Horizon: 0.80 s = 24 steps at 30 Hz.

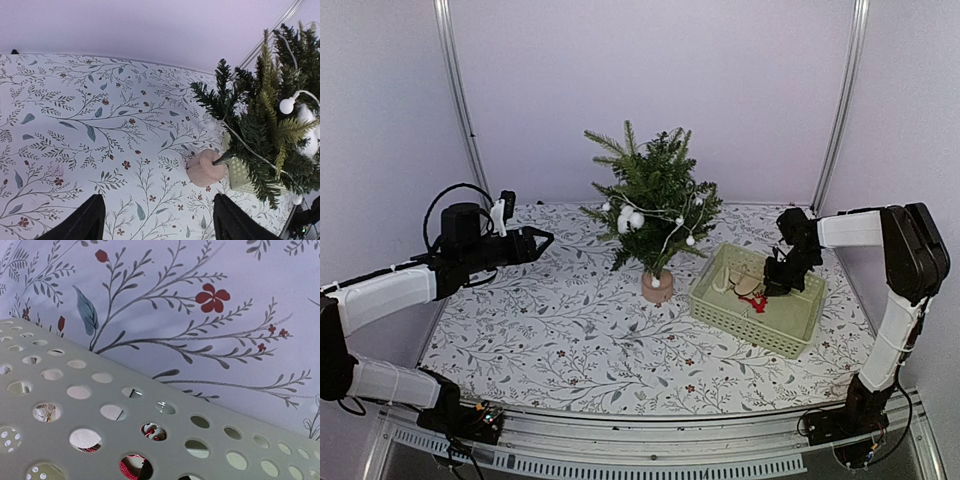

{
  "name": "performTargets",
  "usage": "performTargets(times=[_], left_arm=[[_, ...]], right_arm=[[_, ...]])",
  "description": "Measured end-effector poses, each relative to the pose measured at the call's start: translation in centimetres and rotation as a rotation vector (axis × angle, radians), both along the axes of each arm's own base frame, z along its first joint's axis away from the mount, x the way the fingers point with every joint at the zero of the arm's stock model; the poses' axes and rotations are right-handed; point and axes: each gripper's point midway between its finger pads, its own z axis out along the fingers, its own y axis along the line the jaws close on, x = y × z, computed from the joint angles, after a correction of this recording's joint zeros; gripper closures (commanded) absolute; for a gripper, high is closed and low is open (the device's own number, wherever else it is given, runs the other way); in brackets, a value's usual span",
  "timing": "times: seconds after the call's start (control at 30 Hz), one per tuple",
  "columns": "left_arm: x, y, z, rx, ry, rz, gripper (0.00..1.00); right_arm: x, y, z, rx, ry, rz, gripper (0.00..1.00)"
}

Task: Decorate the small christmas tree

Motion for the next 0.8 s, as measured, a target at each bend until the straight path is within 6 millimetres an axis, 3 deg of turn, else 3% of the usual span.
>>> performTargets(times=[0.23, 0.47, 0.8], left_arm=[[-0.1, 0.0, 0.0, 0.005, 0.0, -0.002, 0.24], [-0.4, 0.1, 1.1, 0.004, -0.032, -0.007, 0.24], [-1.9, 0.1, 3.4, 0.011, -0.1, -0.043, 0.21]], right_arm=[[0.0, -0.1, 1.5, -0.001, -0.036, 0.005, 1.0], [-0.1, -0.5, 6.8, 0.011, -0.18, 0.007, 1.0], [-1.4, -0.7, 11.8, 0.039, -0.321, 0.04, 1.0]])
